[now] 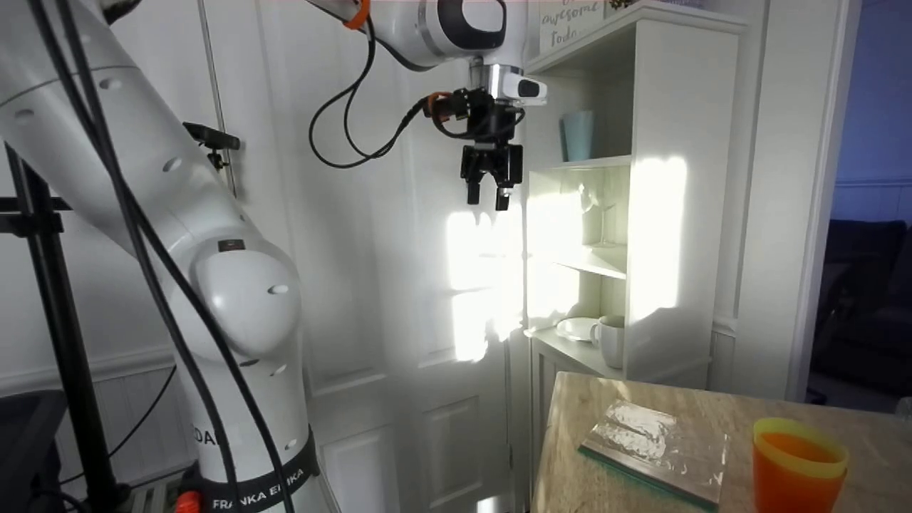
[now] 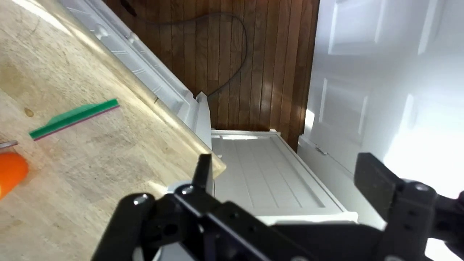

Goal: Put the blue cup on the table

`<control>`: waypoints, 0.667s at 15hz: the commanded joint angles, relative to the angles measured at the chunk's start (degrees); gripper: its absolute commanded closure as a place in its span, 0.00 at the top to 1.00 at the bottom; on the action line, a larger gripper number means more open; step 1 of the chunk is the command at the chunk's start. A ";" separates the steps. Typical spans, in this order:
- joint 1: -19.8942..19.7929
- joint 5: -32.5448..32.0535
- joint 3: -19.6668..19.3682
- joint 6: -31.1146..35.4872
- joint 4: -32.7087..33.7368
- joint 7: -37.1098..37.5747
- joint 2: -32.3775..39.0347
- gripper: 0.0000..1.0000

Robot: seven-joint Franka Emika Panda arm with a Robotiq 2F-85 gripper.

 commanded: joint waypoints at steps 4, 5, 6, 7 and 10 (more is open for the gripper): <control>-0.59 0.00 6.95 -3.32 22.49 27.91 15.59 1.00; -0.17 0.81 7.01 -2.62 25.20 31.28 17.37 1.00; 0.23 0.61 7.09 -0.66 27.58 34.54 19.02 1.00; 0.76 0.29 7.24 1.14 29.95 37.77 20.64 1.00; 2.38 -2.94 7.66 9.73 35.03 45.15 24.49 1.00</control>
